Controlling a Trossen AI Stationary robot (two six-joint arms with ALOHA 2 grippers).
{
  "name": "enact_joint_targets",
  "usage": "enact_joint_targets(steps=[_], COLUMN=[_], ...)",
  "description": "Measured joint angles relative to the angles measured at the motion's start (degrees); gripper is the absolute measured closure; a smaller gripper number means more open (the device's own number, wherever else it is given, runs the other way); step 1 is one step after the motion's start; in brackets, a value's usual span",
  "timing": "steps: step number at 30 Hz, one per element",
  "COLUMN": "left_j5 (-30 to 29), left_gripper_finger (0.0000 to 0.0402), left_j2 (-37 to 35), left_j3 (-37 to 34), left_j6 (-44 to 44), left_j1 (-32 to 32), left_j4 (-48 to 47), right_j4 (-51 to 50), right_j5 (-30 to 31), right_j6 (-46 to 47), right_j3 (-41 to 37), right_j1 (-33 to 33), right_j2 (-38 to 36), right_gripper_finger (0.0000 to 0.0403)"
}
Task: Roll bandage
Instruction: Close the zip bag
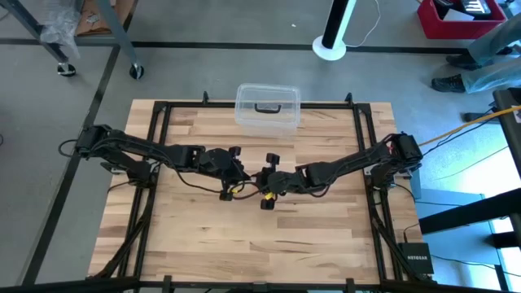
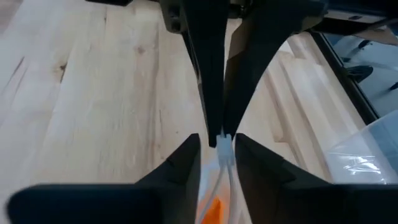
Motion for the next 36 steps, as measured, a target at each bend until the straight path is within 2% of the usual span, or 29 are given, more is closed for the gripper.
enact_joint_targets(steps=[8,11,18,24,28,31,36], left_j5=[-0.03,-0.01,0.05,0.06,0.06,0.01,-0.07], left_gripper_finger=[0.0402,0.0401,0.0401,0.0401,0.0401,0.0401,0.0401], left_j2=[0.0,0.0,0.0,0.0,0.0,-0.02,-0.02], left_j3=[0.0,0.0,0.02,0.02,0.03,0.07,0.07], left_j6=[-0.01,-0.01,-0.01,-0.01,-0.01,-0.04,-0.04], left_j1=[0.0,0.0,0.01,0.0,0.0,0.0,0.02], left_j4=[-0.22,-0.11,-0.01,-0.08,-0.04,0.02,-0.06], right_j4=[-0.26,-1.0,-3.07,-9.29,-9.18,-8.88,-7.76], right_j5=[0.61,0.68,3.02,4.63,4.52,5.27,4.96], right_j6=[-1.31,-1.31,-1.3,-1.16,0.03,1.69,2.11], right_j3=[0.0,0.0,0.02,1.4,1.44,1.44,1.55], right_j1=[-0.02,0.0,1.65,3.08,3.08,3.04,3.04], right_j2=[0.0,-0.03,-0.04,-0.04,-0.39,-0.92,-2.78], right_gripper_finger=[0.0383,0.0383,0.0344,0.038,0.0397,0.0377,0.0292])
